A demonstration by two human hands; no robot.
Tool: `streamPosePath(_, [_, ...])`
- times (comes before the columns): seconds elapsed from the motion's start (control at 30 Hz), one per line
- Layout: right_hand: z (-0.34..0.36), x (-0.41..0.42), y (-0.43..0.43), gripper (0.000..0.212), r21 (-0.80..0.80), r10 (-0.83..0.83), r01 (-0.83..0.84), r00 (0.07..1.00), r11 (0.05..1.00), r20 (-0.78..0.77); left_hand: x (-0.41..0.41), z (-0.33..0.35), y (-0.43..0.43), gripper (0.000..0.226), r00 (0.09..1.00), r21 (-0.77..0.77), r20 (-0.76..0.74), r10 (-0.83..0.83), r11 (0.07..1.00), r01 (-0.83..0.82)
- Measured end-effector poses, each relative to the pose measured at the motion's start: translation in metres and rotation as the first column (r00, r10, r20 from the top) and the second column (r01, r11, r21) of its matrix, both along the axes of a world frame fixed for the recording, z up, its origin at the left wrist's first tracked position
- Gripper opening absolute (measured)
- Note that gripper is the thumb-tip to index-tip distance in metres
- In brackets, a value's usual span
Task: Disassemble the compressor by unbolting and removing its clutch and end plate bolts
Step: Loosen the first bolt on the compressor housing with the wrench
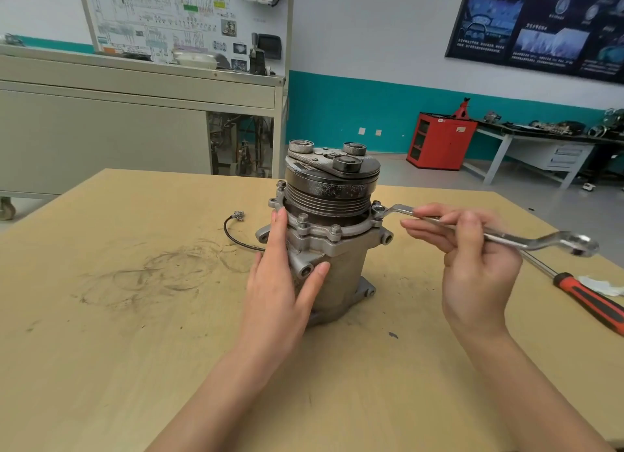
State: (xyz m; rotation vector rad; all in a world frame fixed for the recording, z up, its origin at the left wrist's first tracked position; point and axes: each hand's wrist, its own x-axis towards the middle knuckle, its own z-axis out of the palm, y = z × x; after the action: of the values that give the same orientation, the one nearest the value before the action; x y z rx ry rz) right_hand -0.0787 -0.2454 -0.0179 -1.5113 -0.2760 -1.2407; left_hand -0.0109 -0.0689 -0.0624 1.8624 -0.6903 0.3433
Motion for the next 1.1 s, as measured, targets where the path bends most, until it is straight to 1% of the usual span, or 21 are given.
streamPosePath(0.07, [0.002,0.004,-0.01,0.024,0.15,0.111,-0.105,0.994,0.983,-0.027,0.0,0.0,0.0,0.071,1.0,-0.001,0.0,-0.005,1.0,0.005])
streamPosePath(0.13, [0.007,0.012,-0.024,0.029,0.275,0.246,-0.222,0.968,0.935,-0.057,0.0,0.0,0.001,0.069,1.0,-0.006,0.0,-0.007,1.0,0.007])
streamPosePath(0.2, [0.017,0.024,-0.039,0.033,0.401,0.394,-0.322,0.913,0.857,-0.108,0.0,-0.001,0.0,0.069,1.0,-0.011,-0.005,-0.007,1.0,0.007])
streamPosePath(0.27, [0.029,0.042,-0.054,0.034,0.496,0.526,-0.385,0.831,0.778,-0.18,0.0,-0.001,0.0,0.069,1.0,-0.015,-0.006,-0.007,1.0,0.007])
streamPosePath(0.3, [0.035,0.051,-0.06,0.033,0.521,0.573,-0.397,0.787,0.755,-0.231,0.0,-0.002,0.0,0.07,1.0,-0.016,-0.005,-0.008,1.0,0.008])
streamPosePath(0.4, [0.045,0.078,-0.07,0.03,0.553,0.652,-0.393,0.635,0.735,-0.414,0.001,-0.002,-0.001,0.071,1.0,-0.017,-0.008,-0.008,1.0,0.008])
streamPosePath(0.47, [0.045,0.091,-0.069,0.03,0.596,0.706,-0.402,0.541,0.695,-0.458,0.001,-0.003,-0.001,0.071,1.0,-0.016,-0.008,-0.005,1.0,0.005])
streamPosePath(0.5, [0.045,0.095,-0.067,0.031,0.618,0.732,-0.415,0.515,0.668,-0.445,0.001,-0.003,-0.001,0.071,1.0,-0.018,-0.01,-0.006,1.0,0.006])
streamPosePath(0.53, [0.047,0.098,-0.064,0.033,0.63,0.746,-0.426,0.517,0.65,-0.42,0.001,-0.003,-0.001,0.072,1.0,-0.021,-0.014,-0.008,1.0,0.007])
streamPosePath(0.57, [0.05,0.098,-0.062,0.034,0.63,0.739,-0.427,0.553,0.648,-0.385,0.001,-0.003,0.0,0.072,1.0,-0.022,-0.015,-0.009,1.0,0.009])
streamPosePath(0.6, [0.055,0.097,-0.061,0.036,0.617,0.7,-0.41,0.623,0.672,-0.349,0.001,-0.003,0.0,0.072,1.0,-0.02,-0.013,-0.01,1.0,0.01])
streamPosePath(0.63, [0.059,0.092,-0.06,0.036,0.59,0.624,-0.364,0.712,0.72,-0.323,0.001,-0.003,0.0,0.072,1.0,-0.019,-0.01,-0.009,1.0,0.009])
streamPosePath(0.7, [0.064,0.076,-0.055,0.034,0.473,0.387,-0.213,0.87,0.855,-0.306,0.002,-0.003,0.0,0.072,1.0,-0.02,-0.006,-0.01,1.0,0.009])
streamPosePath(0.77, [0.059,0.053,-0.046,0.032,0.261,0.123,-0.047,0.951,0.964,-0.284,0.002,-0.003,0.0,0.072,1.0,-0.027,-0.007,-0.012,1.0,0.012])
streamPosePath(0.8, [0.053,0.041,-0.038,0.032,0.138,0.012,0.023,0.968,0.99,-0.249,0.002,-0.002,-0.001,0.072,1.0,-0.028,-0.006,-0.011,1.0,0.01])
streamPosePath(0.87, [0.039,0.02,-0.022,0.03,-0.103,-0.135,0.122,0.981,0.987,-0.137,0.002,-0.002,-0.001,0.072,1.0,-0.026,-0.005,-0.009,1.0,0.009])
streamPosePath(0.93, [0.025,0.008,-0.008,0.029,-0.311,-0.236,0.221,0.972,0.924,-0.01,0.001,-0.003,-0.001,0.071,1.0,-0.03,-0.007,-0.011,0.999,0.011])
streamPosePath(0.97, [0.02,0.005,-0.004,0.031,-0.382,-0.273,0.271,0.961,0.883,0.051,0.001,-0.003,-0.001,0.071,1.0,-0.032,-0.006,-0.013,0.999,0.012])
streamPosePath(1.03, [0.014,0.004,0.0,0.037,-0.45,-0.323,0.351,0.936,0.821,0.141,0.001,-0.003,-0.001,0.072,1.0,-0.034,-0.003,-0.014,0.999,0.014])
streamPosePath(1.1, [0.015,0.005,0.001,0.041,-0.479,-0.362,0.41,0.912,0.776,0.193,0.001,-0.003,-0.001,0.071,1.0,-0.032,-0.001,-0.015,0.999,0.015])
